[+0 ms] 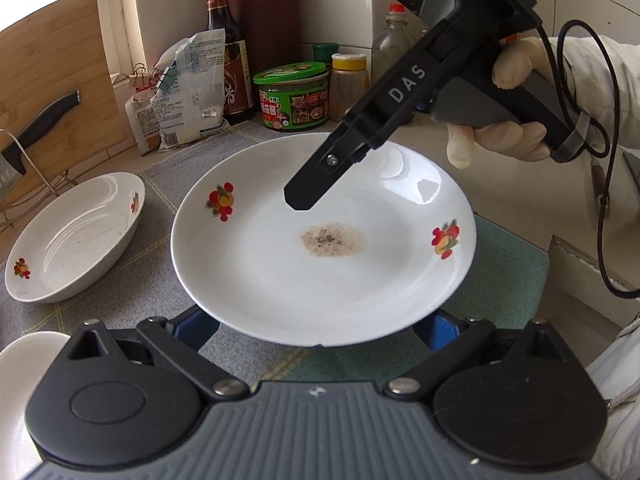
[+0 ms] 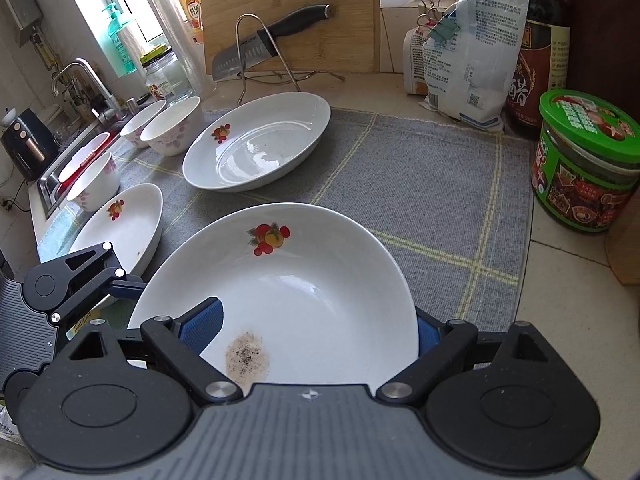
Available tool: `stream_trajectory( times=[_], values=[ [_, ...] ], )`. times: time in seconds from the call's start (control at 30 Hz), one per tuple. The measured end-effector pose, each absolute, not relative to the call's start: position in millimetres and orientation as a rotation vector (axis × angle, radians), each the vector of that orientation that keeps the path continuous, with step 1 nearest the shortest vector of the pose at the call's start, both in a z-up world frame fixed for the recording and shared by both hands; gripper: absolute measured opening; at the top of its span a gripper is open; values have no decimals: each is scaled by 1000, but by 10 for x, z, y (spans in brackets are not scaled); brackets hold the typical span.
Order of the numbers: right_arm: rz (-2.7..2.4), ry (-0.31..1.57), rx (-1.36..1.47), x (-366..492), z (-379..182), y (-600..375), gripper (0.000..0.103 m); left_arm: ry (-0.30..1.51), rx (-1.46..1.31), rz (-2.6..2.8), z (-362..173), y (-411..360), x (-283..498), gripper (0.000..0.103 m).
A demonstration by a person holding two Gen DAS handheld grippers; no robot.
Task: Organize plates and bowls
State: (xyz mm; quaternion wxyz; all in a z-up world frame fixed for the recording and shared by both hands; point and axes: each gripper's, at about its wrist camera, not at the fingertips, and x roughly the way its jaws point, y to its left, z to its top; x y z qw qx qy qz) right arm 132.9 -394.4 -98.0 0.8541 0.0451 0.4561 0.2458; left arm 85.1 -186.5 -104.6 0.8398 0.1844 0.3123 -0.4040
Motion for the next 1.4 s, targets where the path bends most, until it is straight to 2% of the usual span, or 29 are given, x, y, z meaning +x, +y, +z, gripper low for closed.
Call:
stream_trajectory(
  times=[0.4,1.1,1.27,1.4],
  values=[
    [509,947,80,1742,-1067,-4172,97,690,366,-827,-1127,-2166,1231,101],
    [475,943,61,1948,-1211,-4273,97,709,367,-785,-1233,-2341,1400,101],
    [464,930,46,1932,-1204,-4246,103,708,376,-787,-1214,-2335,1349,101],
    [447,903,11,1899,-1118,-4222,103,720,369,-778,-1198,-2296,1303,101]
  ],
)
